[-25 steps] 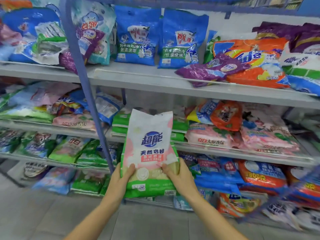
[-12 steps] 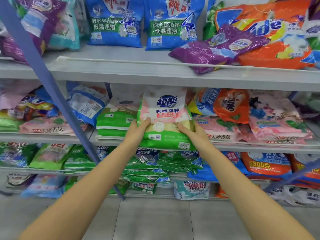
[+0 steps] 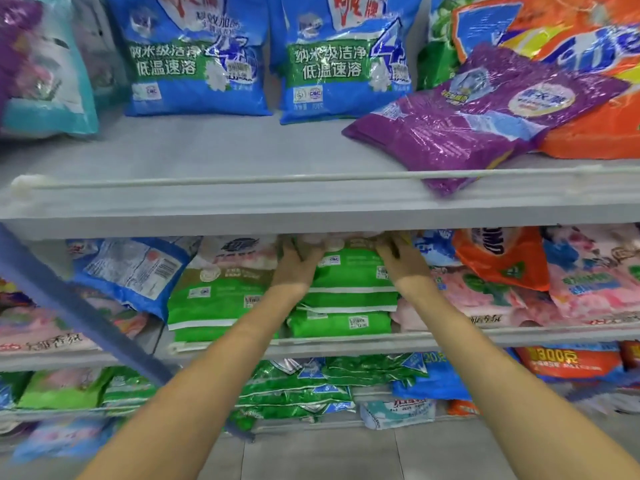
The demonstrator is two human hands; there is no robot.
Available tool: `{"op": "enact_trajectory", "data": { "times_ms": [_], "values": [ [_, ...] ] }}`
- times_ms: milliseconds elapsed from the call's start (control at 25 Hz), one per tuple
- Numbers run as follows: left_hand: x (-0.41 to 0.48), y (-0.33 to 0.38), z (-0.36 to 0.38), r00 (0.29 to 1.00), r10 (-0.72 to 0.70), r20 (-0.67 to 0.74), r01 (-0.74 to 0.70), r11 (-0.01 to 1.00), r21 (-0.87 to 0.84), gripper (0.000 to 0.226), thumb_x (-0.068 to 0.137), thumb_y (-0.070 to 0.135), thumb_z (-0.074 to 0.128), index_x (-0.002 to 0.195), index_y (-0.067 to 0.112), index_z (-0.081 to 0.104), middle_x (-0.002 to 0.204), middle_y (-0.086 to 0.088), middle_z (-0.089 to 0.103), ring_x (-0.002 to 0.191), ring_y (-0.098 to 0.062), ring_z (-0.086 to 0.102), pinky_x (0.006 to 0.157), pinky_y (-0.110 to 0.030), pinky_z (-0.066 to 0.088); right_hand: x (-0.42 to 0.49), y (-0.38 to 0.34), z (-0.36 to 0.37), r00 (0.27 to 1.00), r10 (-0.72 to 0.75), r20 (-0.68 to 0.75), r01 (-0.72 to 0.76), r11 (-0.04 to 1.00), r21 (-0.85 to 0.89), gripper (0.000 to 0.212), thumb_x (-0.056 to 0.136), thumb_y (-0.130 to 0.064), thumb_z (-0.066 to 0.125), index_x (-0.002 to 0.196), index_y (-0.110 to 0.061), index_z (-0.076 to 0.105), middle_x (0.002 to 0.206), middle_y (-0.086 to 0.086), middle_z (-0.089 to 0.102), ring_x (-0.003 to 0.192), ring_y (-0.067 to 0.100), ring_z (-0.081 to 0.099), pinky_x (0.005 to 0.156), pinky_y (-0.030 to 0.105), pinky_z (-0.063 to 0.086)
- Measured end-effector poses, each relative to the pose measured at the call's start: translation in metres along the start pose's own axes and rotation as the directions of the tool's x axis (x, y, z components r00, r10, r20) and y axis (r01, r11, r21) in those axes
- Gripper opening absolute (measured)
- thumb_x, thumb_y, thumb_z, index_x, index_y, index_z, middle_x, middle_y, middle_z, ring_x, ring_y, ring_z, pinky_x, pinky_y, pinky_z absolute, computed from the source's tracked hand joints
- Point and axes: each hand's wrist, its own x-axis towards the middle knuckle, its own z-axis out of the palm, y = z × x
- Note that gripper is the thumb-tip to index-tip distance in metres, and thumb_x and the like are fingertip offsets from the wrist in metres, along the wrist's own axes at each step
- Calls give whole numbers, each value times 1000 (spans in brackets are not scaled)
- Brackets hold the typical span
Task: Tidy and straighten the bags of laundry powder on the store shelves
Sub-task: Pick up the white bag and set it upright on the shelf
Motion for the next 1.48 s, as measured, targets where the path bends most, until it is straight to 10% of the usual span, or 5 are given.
{"op": "enact_trajectory", "data": {
  "times_ms": [280, 480, 800, 1200, 1480],
  "values": [
    [-3, -15, -8, 993, 72, 89, -82, 990, 117, 66, 96, 49, 35, 147, 12, 17, 103, 1, 54, 69, -6, 51, 76, -30, 47, -7, 1, 1, 993, 7, 114, 34, 934, -355, 39, 99, -43, 27, 128, -23, 42, 126, 12, 47, 112, 31, 50, 91, 46, 46],
    [-12, -2, -11, 944, 318, -89, -178, 717, 674, 56, 94, 55, 30, 103, 10, 61, 106, -16, 61, 103, -28, 55, 97, -39, 36, -23, -16, 4, 939, -323, -119, 199, 793, -576, 49, 94, -49, 30, 106, -15, 64, 108, 14, 64, 103, 32, 57, 91, 41, 42],
    [11, -10, 7, 922, 380, 80, -364, 774, 519, 57, 98, 52, 19, 140, 19, 40, 144, -11, 42, 133, -27, 36, 110, -37, 29, -12, -5, 17, 960, -279, 4, 246, 838, -487, 46, 98, -46, 27, 139, -28, 39, 148, -1, 38, 134, 21, 35, 98, 34, 38],
    [-1, -16, 8, 928, 363, 90, -335, 702, 628, 76, 84, 58, 4, 145, 20, 31, 149, -10, 36, 138, -27, 30, 115, -42, 21, -29, -15, 16, 961, -276, -22, 208, 771, -602, 66, 82, -53, 17, 120, -23, 62, 122, 5, 63, 112, 24, 60, 91, 49, 47],
    [-45, -4, 8, 679, 714, 174, -557, 345, 755, 53, 51, 20, 84, 102, 11, 71, 97, -8, 72, 89, -25, 70, 66, -35, 58, -55, -16, -10, 961, -275, -34, 179, 713, -678, 48, 84, -47, 37, 101, -16, 69, 98, 11, 70, 94, 30, 67, 77, 45, 55]
  ]
}}
